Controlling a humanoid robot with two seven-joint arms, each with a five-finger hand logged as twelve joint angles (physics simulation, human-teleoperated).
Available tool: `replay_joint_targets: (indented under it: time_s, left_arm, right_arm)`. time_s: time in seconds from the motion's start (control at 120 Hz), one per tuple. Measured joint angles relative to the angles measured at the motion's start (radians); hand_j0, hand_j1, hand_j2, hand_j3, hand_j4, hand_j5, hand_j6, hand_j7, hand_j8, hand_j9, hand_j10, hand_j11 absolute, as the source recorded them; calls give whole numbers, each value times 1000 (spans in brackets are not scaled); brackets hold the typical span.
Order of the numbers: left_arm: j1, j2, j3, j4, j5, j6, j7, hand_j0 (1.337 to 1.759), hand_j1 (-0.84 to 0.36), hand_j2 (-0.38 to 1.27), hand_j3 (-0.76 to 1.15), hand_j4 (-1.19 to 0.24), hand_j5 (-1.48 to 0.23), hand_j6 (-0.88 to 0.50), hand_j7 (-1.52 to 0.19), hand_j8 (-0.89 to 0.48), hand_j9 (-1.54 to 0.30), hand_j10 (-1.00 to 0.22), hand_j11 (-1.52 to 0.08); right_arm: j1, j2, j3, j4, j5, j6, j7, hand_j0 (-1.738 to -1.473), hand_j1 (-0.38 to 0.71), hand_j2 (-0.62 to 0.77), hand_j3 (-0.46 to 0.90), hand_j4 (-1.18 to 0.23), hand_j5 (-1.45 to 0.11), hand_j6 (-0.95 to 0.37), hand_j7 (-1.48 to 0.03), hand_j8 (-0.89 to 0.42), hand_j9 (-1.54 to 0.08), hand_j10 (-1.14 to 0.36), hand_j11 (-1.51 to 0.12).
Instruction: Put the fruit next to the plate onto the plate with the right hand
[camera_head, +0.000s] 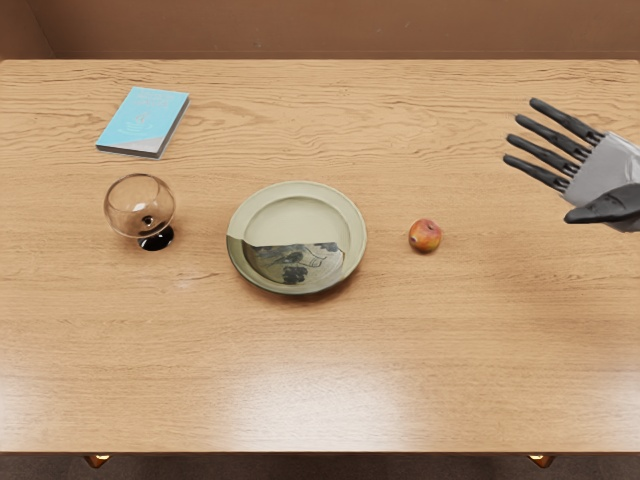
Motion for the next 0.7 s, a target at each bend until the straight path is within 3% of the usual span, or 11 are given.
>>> replay_joint_targets:
  time_s: [0.167,0.25,0.483,0.583,0.7]
  left_arm:
    - [0,0,0,0,0,0,0,1658,349,0,0,0,0,-1,0,-1,0,0,0]
    - [0,0,0,0,0,0,0,1658,349,0,0,-1,0,-1,0,-1,0,0,0]
    - [0,0,0,0,0,0,0,1658,349,0,0,0,0,-1,0,-1,0,0,0]
    - [0,0,0,0,0,0,0,1658,349,0,0,0,0,-1,0,-1,0,0,0]
    - [0,0,0,0,0,0,0,1658,349,0,0,0,0,-1,0,-1,0,0,0]
  right_arm:
    - [-7,2,-5,1,8,11,0,-1658,-319,-3,0,-25,-34,-25,-34,-25,-34,-25,-34]
    - [53,-7,-86,2,-35,-17,0,-1658,-319,-3,0,-25,-33,-24,-33,-24,-33,-24,-33]
    - [279,-5,-337,61,-595,-95,0,-1658,-313,-5,0,-30,-40,-30,-40,-30,-40,-30,-40]
    - [414,-10,-581,74,-865,-294,0,-1658,-312,-5,0,-31,-41,-31,-41,-31,-41,-31,-41]
    - [491,-9,-733,79,-1052,-474,0,-1658,-310,-6,0,-33,-43,-34,-43,-33,-43,-33,-43]
